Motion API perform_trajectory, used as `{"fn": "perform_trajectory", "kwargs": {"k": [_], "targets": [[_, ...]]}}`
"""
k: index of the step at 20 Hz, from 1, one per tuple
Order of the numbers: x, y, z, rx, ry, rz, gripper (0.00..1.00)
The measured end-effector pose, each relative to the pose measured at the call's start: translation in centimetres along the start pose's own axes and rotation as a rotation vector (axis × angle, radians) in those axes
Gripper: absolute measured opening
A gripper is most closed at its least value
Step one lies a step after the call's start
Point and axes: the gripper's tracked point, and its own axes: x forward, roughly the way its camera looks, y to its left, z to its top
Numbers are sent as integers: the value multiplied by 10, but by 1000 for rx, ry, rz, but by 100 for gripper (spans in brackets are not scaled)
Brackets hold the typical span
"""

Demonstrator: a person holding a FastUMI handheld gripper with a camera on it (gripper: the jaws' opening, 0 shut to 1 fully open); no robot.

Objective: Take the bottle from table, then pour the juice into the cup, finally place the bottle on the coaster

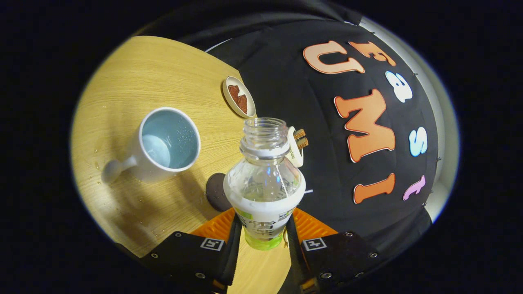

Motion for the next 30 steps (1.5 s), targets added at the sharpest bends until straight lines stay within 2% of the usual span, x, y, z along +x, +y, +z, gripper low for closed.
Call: {"fn": "perform_trajectory", "kwargs": {"k": [11,23,30], "targets": [[8,-6,1,-238,13,-51,55],[2,-12,6,-368,100,-90,55],[5,-13,4,-430,125,-79,55]]}}
